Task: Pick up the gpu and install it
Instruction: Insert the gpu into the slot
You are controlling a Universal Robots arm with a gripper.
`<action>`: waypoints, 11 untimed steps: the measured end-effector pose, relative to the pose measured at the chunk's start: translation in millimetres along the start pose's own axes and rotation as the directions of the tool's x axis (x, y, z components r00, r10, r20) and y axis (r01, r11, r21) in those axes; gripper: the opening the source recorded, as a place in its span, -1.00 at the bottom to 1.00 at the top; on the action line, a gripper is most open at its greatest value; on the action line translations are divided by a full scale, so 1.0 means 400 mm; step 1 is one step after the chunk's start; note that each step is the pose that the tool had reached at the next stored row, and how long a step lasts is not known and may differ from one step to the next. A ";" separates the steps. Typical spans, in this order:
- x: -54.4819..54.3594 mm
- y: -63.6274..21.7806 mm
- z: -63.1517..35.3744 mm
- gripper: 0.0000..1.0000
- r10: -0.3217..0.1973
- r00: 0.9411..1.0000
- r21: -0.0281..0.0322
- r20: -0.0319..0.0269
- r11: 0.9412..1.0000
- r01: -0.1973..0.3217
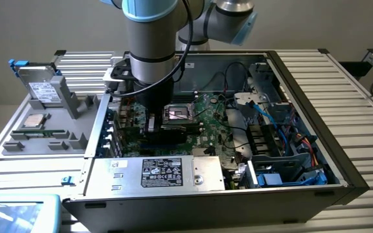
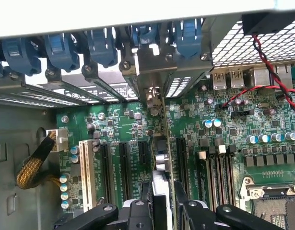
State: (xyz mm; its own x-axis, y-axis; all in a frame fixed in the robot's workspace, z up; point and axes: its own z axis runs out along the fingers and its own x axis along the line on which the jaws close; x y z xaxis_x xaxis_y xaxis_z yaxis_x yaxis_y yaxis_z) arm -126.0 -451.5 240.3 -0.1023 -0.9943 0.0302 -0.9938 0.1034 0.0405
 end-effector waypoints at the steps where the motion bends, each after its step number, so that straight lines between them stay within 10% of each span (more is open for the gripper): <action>1: 0.000 0.000 0.000 -0.42 0.000 1.000 0.000 0.000 1.000 0.000; 11: 0.000 -0.001 -0.018 -0.42 0.004 1.000 -0.003 0.000 1.000 -0.004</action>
State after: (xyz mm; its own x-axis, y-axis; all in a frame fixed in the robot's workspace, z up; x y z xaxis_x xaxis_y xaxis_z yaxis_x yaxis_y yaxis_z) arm -125.5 -451.3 247.5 -0.1066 -0.9938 0.0308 -0.9932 0.1079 0.0436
